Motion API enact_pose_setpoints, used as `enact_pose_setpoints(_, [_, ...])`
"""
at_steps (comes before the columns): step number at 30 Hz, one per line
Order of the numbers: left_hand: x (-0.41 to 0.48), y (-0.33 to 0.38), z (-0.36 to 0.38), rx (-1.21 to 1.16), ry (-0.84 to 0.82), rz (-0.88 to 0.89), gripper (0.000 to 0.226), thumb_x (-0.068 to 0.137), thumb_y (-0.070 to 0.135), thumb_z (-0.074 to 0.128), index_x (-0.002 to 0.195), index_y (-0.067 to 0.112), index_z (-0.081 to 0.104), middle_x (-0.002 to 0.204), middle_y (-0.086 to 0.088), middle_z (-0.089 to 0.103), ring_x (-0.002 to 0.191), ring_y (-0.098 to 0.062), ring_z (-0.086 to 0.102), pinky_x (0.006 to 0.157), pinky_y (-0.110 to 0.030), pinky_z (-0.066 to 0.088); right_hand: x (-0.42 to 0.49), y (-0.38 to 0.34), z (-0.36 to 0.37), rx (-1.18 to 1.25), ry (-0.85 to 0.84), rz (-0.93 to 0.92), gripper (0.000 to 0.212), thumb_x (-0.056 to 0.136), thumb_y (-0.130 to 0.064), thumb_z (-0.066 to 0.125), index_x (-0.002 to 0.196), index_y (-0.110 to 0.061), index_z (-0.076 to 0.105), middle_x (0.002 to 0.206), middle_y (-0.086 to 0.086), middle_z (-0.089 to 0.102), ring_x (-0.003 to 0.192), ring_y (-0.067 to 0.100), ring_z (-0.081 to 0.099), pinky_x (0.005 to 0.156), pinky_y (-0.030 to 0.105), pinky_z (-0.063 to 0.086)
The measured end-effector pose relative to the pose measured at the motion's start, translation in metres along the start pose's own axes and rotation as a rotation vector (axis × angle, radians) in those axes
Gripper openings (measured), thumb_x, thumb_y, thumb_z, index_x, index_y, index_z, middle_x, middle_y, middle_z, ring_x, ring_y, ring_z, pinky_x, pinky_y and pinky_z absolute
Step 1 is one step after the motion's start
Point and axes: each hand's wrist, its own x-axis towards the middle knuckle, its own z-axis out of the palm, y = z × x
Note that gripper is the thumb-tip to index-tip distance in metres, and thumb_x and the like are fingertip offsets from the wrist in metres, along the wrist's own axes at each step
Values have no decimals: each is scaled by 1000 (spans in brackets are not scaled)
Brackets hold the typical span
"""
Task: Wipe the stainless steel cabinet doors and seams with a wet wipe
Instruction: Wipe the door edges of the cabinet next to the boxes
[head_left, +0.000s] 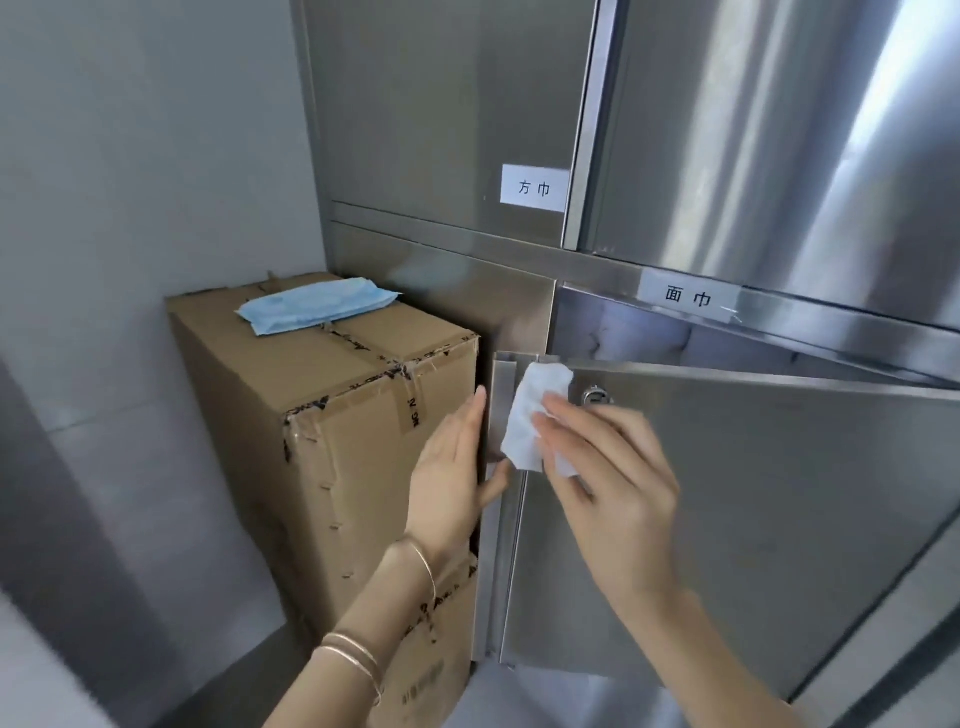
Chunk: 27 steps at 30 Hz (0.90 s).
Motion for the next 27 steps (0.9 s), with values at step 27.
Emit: enact_pose_setpoints(27, [-91, -3, 65, -205, 524, 238, 38, 95, 44, 50, 70, 21, 31, 56, 7, 41, 53, -9, 43, 51, -16, 33, -37, -5, 19, -219, 210, -422, 20, 91, -14, 58, 105, -12, 72, 111, 3, 66, 102, 24, 54, 82, 28, 38])
